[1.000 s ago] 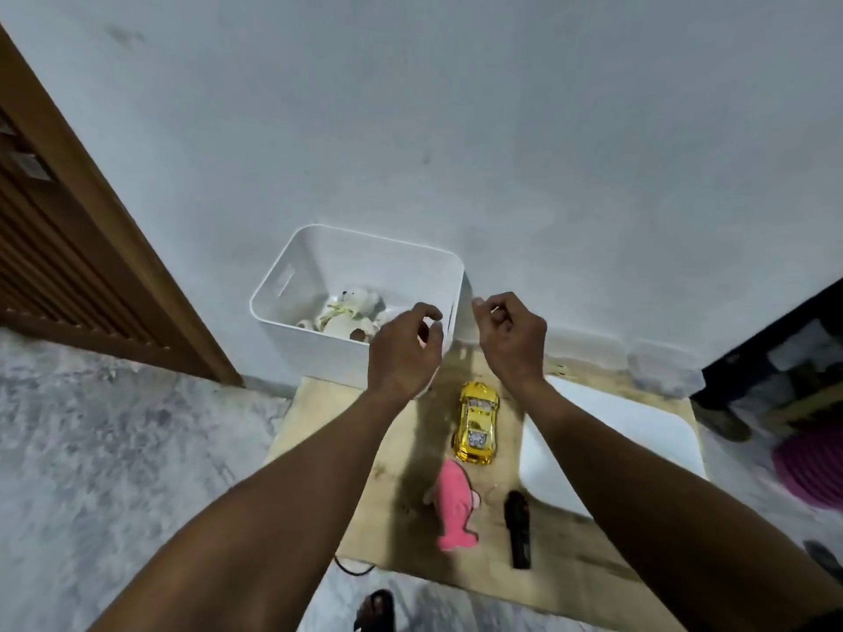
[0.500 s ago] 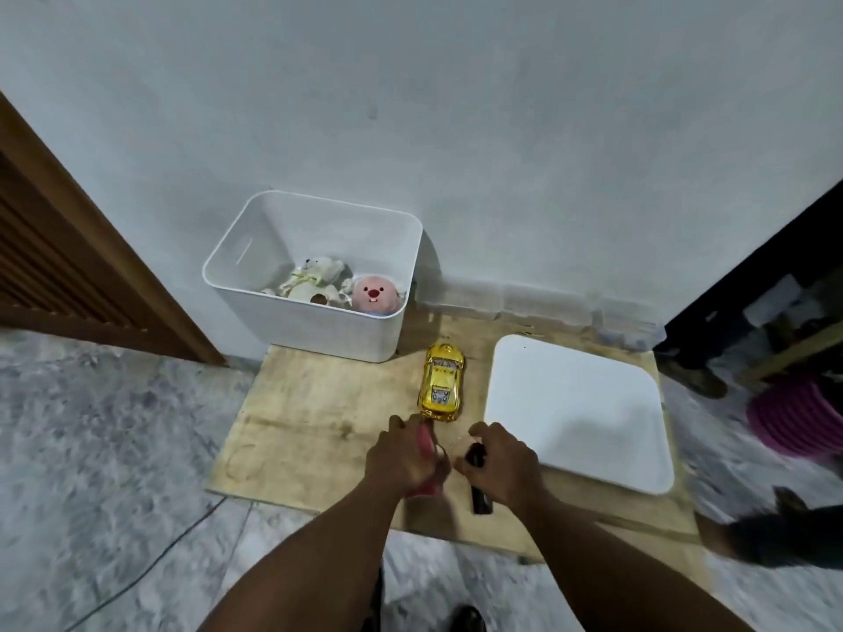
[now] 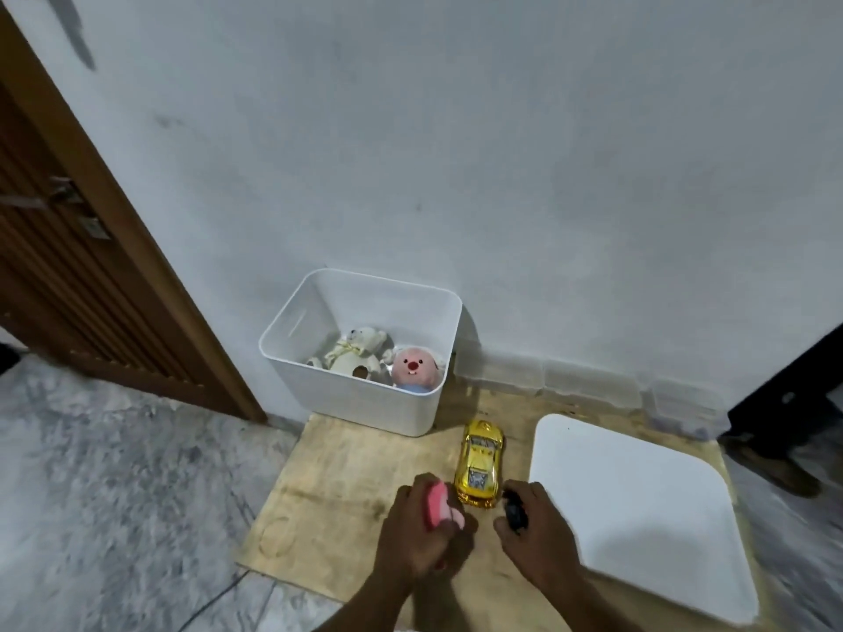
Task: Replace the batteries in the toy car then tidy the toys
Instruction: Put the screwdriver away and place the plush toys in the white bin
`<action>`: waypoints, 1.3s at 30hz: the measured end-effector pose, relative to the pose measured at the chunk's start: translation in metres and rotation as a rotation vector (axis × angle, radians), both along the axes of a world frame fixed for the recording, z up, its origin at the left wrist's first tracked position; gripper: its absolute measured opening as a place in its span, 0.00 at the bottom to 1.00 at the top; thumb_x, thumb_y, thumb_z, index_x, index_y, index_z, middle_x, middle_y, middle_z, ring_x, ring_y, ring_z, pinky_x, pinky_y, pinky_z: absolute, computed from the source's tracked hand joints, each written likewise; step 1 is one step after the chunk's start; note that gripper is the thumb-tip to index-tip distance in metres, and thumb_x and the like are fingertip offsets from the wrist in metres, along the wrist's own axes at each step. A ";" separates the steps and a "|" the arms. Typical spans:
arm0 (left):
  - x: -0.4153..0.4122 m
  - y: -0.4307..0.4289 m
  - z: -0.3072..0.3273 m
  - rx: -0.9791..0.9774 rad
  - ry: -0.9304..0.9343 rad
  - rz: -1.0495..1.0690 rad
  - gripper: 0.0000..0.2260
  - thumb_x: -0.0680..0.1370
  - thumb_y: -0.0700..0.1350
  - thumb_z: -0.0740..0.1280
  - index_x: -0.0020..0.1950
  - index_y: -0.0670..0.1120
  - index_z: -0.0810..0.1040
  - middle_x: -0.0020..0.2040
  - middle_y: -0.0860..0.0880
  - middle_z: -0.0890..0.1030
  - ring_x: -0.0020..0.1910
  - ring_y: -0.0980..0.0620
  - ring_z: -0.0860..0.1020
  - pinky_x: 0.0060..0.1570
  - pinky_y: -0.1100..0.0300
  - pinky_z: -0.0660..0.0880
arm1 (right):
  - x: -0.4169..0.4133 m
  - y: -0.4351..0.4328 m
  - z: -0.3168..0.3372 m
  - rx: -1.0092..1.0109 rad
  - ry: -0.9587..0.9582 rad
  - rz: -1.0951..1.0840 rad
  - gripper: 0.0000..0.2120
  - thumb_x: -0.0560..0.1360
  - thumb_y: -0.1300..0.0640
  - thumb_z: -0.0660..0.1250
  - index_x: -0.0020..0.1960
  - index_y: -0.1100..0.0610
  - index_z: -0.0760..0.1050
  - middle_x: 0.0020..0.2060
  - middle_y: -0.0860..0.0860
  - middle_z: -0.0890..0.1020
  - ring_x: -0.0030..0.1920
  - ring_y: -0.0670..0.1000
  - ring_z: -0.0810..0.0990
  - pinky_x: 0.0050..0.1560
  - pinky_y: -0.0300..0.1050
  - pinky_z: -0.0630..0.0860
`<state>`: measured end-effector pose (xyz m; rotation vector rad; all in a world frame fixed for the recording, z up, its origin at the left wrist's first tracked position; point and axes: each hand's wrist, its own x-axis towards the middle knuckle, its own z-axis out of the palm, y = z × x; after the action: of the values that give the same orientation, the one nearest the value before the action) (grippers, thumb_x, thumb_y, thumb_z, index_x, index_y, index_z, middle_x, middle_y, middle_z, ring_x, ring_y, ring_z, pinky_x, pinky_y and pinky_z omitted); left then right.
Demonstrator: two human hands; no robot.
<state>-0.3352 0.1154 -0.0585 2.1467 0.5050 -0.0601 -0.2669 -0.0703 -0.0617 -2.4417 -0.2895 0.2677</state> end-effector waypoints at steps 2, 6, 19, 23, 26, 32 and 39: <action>0.000 0.016 0.015 0.000 -0.152 0.061 0.18 0.75 0.55 0.66 0.64 0.57 0.72 0.55 0.57 0.77 0.53 0.58 0.77 0.53 0.60 0.76 | 0.013 0.011 0.013 0.128 -0.089 -0.030 0.20 0.71 0.57 0.74 0.61 0.49 0.75 0.50 0.40 0.76 0.50 0.46 0.79 0.47 0.29 0.71; 0.021 0.053 0.048 0.032 -0.436 0.162 0.17 0.75 0.51 0.66 0.64 0.56 0.75 0.56 0.60 0.78 0.54 0.61 0.78 0.54 0.61 0.76 | 0.049 0.047 0.044 0.384 -0.125 -0.041 0.20 0.72 0.60 0.71 0.61 0.45 0.75 0.54 0.44 0.82 0.52 0.46 0.82 0.52 0.48 0.81; 0.156 0.175 0.165 -0.073 -0.216 0.138 0.19 0.70 0.44 0.67 0.59 0.58 0.74 0.48 0.61 0.79 0.45 0.52 0.79 0.32 0.55 0.82 | 0.167 0.210 0.140 0.335 -0.026 0.042 0.19 0.71 0.52 0.72 0.62 0.48 0.75 0.51 0.45 0.80 0.53 0.50 0.80 0.54 0.44 0.75; 0.186 0.209 0.138 0.022 0.052 0.036 0.27 0.69 0.44 0.68 0.66 0.58 0.70 0.59 0.48 0.74 0.46 0.46 0.80 0.33 0.55 0.83 | 0.191 0.242 0.119 0.052 0.140 0.081 0.23 0.67 0.50 0.77 0.59 0.51 0.76 0.50 0.49 0.79 0.49 0.51 0.78 0.48 0.41 0.71; 0.200 0.223 0.118 0.069 0.148 -0.025 0.28 0.72 0.41 0.69 0.71 0.54 0.67 0.62 0.47 0.74 0.42 0.50 0.76 0.21 0.65 0.73 | 0.200 0.257 0.096 -0.133 0.228 0.090 0.22 0.65 0.51 0.78 0.55 0.54 0.76 0.47 0.50 0.78 0.45 0.51 0.76 0.44 0.41 0.73; 0.214 0.243 0.083 0.255 0.318 -0.147 0.41 0.68 0.47 0.74 0.77 0.55 0.57 0.65 0.47 0.76 0.57 0.45 0.79 0.51 0.56 0.77 | 0.203 0.282 0.065 -0.222 0.264 0.080 0.24 0.66 0.52 0.77 0.58 0.56 0.74 0.53 0.54 0.79 0.51 0.54 0.80 0.48 0.44 0.78; 0.214 0.255 0.070 0.274 0.342 -0.164 0.38 0.69 0.54 0.72 0.76 0.56 0.59 0.67 0.46 0.75 0.63 0.44 0.75 0.60 0.52 0.74 | 0.199 0.278 0.056 -0.191 0.239 0.066 0.30 0.67 0.44 0.75 0.63 0.56 0.71 0.57 0.55 0.78 0.54 0.57 0.80 0.52 0.53 0.81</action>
<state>-0.1211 0.3700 0.0116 2.4577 0.5562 -0.4807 -0.0675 0.2073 -0.0054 -2.5563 -0.2486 0.6372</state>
